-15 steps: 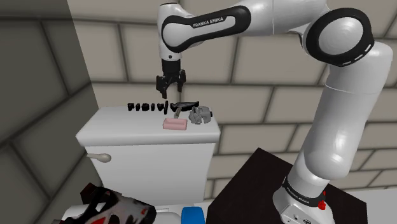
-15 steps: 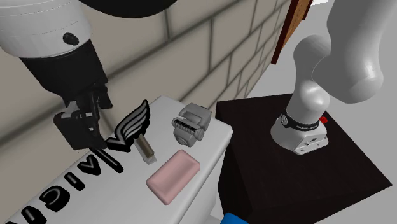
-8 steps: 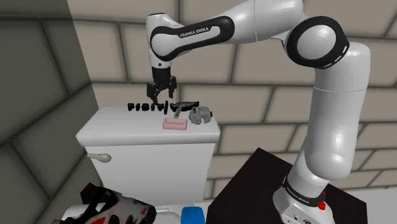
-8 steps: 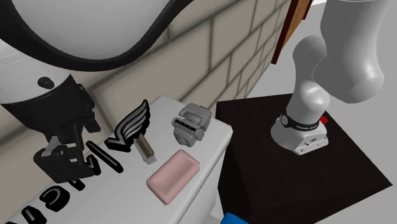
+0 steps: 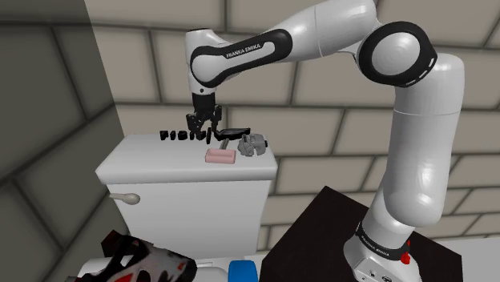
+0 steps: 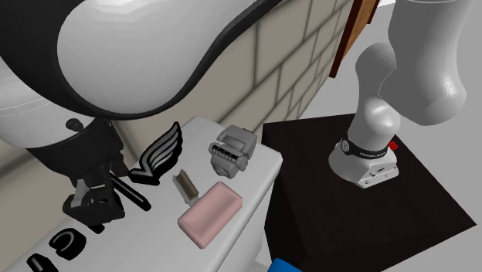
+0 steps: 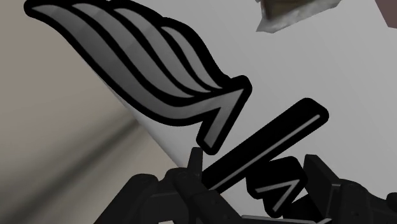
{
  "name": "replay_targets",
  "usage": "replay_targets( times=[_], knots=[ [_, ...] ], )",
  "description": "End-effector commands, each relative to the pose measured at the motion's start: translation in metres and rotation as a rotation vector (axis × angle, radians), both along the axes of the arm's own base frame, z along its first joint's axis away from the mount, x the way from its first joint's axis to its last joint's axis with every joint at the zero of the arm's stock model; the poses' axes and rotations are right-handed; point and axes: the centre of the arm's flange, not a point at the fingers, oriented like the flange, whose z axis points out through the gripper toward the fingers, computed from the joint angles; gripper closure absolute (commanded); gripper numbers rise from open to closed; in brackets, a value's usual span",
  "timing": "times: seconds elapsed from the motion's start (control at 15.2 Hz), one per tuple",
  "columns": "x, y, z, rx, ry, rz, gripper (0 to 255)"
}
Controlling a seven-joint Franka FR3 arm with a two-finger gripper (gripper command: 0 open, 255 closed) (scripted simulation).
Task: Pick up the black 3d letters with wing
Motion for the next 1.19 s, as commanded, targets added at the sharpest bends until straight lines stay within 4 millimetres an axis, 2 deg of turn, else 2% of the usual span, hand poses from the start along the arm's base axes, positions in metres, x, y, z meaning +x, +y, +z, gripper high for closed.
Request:
replay_targets(
  times=[0.0, 0.4, 1.12],
  knots=[
    [0.000, -0.002, -0.004, -0.002, 0.006, -0.004, 255],
    [0.002, -0.003, -0.003, -0.002, 0.006, -0.003, 255],
    [0.002, -0.003, 0.055, -0.002, 0.006, -0.003, 255]
  ],
)
